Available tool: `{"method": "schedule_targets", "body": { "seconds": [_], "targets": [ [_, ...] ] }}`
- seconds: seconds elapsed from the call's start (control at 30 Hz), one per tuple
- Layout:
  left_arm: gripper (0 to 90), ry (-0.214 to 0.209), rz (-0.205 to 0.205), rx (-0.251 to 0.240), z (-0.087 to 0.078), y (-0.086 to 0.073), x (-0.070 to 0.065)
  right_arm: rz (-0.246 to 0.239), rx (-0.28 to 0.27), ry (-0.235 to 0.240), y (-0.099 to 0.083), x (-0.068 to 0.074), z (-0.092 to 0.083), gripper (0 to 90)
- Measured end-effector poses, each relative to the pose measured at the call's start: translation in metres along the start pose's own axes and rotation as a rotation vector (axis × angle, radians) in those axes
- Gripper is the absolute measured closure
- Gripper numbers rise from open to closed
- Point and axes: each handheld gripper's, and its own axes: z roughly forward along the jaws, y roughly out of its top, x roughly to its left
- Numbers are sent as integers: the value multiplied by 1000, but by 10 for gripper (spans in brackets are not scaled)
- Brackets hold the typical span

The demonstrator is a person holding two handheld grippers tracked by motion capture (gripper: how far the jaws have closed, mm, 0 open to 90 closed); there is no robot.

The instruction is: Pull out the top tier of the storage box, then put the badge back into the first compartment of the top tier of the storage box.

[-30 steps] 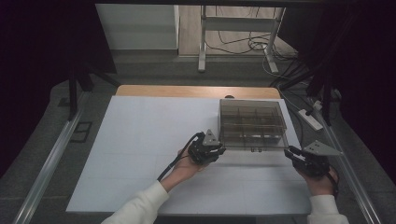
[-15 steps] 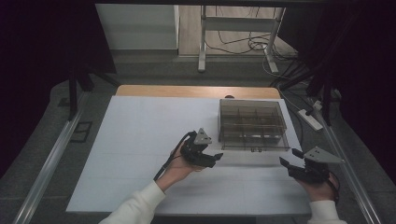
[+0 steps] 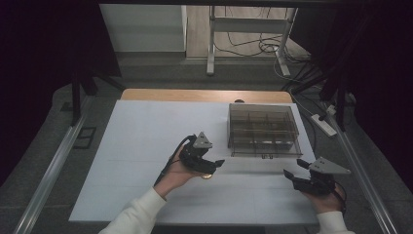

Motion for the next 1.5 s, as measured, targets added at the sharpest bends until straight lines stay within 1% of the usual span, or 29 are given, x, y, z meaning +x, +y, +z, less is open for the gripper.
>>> {"method": "schedule_targets", "body": {
  "seconds": [0.13, 0.23, 0.3, 0.37, 0.43, 0.67, 0.73, 0.83, 0.97, 1.07, 1.2, 1.3, 1.5],
  "targets": [
    [245, 8, -12, 10, -7, -1, 7, -3, -8, 10, -1, 1, 2, 322],
    [236, 18, -13, 23, -12, 0, 12, -13, -7, 15, 0, 2, 4, 320],
    [231, 7, -19, 37, -14, 0, 15, -18, -10, 17, 0, 2, 4, 320],
    [222, -9, -7, 67, -14, 0, 18, -21, -8, 16, 0, 2, 5, 320],
    [207, -14, 3, 84, -13, -2, 19, -19, -3, 17, -1, 1, 5, 319],
    [200, -30, 3, 109, -12, -2, 22, -34, 6, 13, 0, 4, 6, 317],
    [197, -39, -1, 126, -10, -3, 23, -34, 13, 17, -1, 4, 7, 317],
    [190, -40, 2, 153, -7, -4, 23, -31, 23, 20, -2, 4, 9, 315],
    [190, -45, 3, 162, -5, -5, 23, -43, 29, 26, -1, 6, 9, 309],
    [189, -49, 11, 177, -2, -6, 23, -54, 20, 40, -1, 8, 9, 309],
    [184, -56, 13, 206, 4, -7, 22, -43, 19, 59, -1, 9, 10, 304],
    [180, -61, 11, 217, 8, -8, 22, -30, 10, 69, -1, 9, 11, 299],
    [175, -72, 10, 247, 17, -9, 20, -15, 7, 73, -2, 11, 11, 295]
  ]
}}
